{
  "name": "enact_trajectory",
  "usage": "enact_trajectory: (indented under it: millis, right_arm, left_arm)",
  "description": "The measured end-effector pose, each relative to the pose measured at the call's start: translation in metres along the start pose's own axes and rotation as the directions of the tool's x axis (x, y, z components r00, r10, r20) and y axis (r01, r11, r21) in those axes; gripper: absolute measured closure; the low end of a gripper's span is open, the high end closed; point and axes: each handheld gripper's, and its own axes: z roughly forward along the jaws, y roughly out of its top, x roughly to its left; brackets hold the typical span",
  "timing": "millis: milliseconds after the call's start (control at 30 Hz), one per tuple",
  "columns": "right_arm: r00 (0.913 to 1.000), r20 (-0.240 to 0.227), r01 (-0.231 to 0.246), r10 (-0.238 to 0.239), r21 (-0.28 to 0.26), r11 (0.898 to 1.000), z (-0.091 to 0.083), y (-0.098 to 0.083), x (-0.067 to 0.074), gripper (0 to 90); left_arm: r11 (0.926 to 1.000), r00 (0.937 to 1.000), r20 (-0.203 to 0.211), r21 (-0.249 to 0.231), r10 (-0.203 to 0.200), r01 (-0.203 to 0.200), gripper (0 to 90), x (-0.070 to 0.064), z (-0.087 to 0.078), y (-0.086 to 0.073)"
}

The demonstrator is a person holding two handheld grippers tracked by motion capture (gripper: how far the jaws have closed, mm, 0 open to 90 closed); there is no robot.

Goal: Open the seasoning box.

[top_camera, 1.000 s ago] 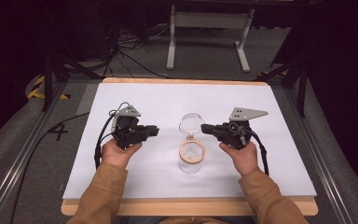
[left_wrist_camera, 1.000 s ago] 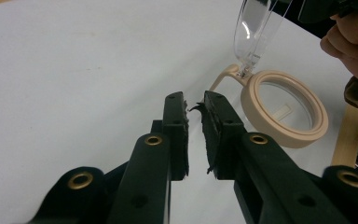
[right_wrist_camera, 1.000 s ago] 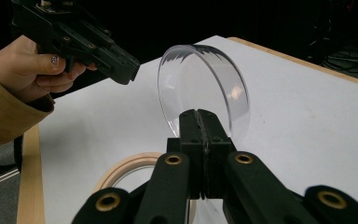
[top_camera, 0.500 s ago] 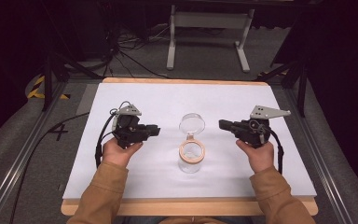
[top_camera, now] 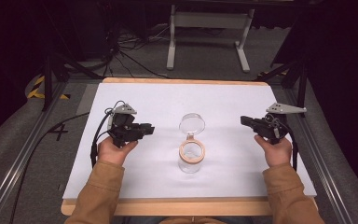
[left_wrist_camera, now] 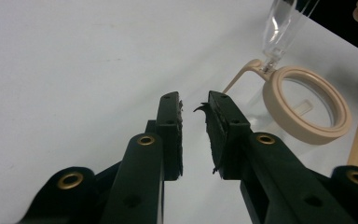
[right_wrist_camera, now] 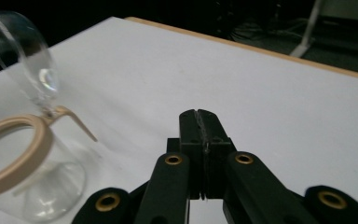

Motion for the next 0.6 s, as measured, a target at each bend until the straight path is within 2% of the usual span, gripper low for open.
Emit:
enact_trajectory:
  millis: [100, 200, 300, 533, 600]
  right_arm:
    - [0.9982, 0.049, -0.036, 0.034, 0.036, 0.999, -0.001, -0.005, -0.013, 90.0]
    - [0.9944, 0.096, -0.051, 0.044, 0.068, 0.996, -0.001, -0.009, -0.023, 89.9]
    - [0.9892, 0.138, -0.066, 0.051, 0.104, 0.992, 0.001, -0.015, -0.032, 89.8]
    - [0.9808, 0.184, -0.102, 0.065, 0.201, 0.974, 0.014, -0.029, -0.046, 88.3]
    - [0.9786, 0.192, -0.119, 0.075, 0.232, 0.965, 0.019, -0.034, -0.049, 87.7]
  left_arm:
    - [0.9999, 0.9996, -0.028, 0.013, -0.009, 0.009, 74.6, 0.006, -0.001, -0.002]
    - [0.9995, 0.9988, -0.043, 0.02, -0.022, 0.023, 74.1, 0.012, 0.0, -0.005]
    - [0.9981, 0.9977, -0.033, 0.017, -0.059, 0.059, 73.7, 0.021, 0.001, -0.008]
    - [0.9945, 0.995, -0.055, 0.059, -0.083, 0.086, 73.2, 0.033, 0.01, -0.014]
    - [0.9926, 0.9942, -0.064, 0.08, -0.087, 0.092, 73.1, 0.035, 0.013, -0.015]
